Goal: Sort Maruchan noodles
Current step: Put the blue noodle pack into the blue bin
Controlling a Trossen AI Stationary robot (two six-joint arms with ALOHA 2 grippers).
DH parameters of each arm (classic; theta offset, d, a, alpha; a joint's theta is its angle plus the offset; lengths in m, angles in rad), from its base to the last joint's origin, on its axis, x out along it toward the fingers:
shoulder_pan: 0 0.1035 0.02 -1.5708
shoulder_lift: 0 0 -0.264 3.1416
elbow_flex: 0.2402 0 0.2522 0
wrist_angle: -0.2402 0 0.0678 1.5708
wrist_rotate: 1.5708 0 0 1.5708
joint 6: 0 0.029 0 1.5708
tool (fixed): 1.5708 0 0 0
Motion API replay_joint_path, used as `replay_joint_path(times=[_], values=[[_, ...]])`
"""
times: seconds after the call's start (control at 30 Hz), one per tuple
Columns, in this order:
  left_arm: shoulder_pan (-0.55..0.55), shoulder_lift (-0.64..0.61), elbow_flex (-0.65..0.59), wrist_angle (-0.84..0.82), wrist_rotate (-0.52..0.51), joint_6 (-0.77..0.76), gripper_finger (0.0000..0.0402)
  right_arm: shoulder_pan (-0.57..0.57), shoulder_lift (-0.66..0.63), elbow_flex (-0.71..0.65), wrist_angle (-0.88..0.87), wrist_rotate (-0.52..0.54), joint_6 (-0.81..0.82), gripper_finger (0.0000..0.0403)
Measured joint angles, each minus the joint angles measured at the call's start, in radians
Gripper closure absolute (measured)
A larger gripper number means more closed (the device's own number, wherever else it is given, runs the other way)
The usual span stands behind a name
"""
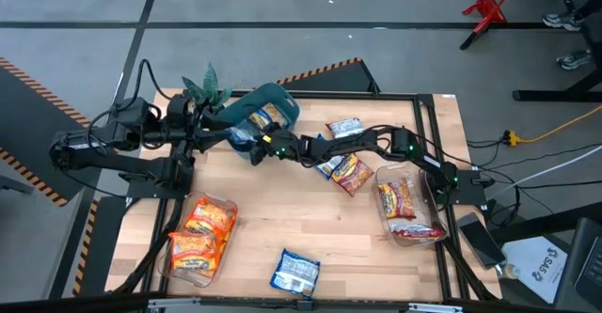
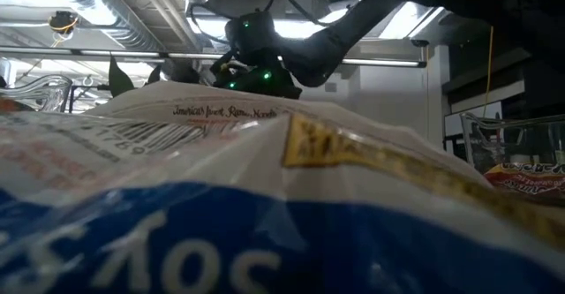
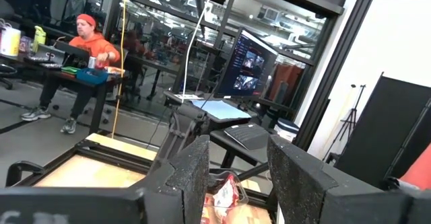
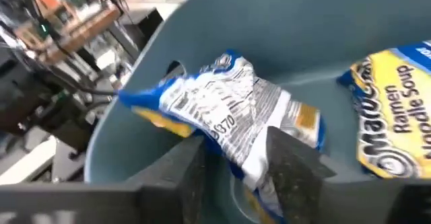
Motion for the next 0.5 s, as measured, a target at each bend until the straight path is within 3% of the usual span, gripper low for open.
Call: replay_joint_path(times=[0.13,0.33,0.5], values=[[0.0,0.0,0.0,-0.001,0.0,-0.006,0.0257,-0.018,-0.037,-0.004,-0.053,-0.021,-0.055,0.0222],[0.0,0.0,0.0,-0.005,0.007,-0.007,0.0257,-0.022,-0.115,-0.001,-0.086,-0.09,-0.237,0.0217],[0.0,0.003,0.0,-0.072,0.01,-0.06,0.0257,-0.023,-0.156,-0.006,-0.261,-0.326,-0.329,0.0217]])
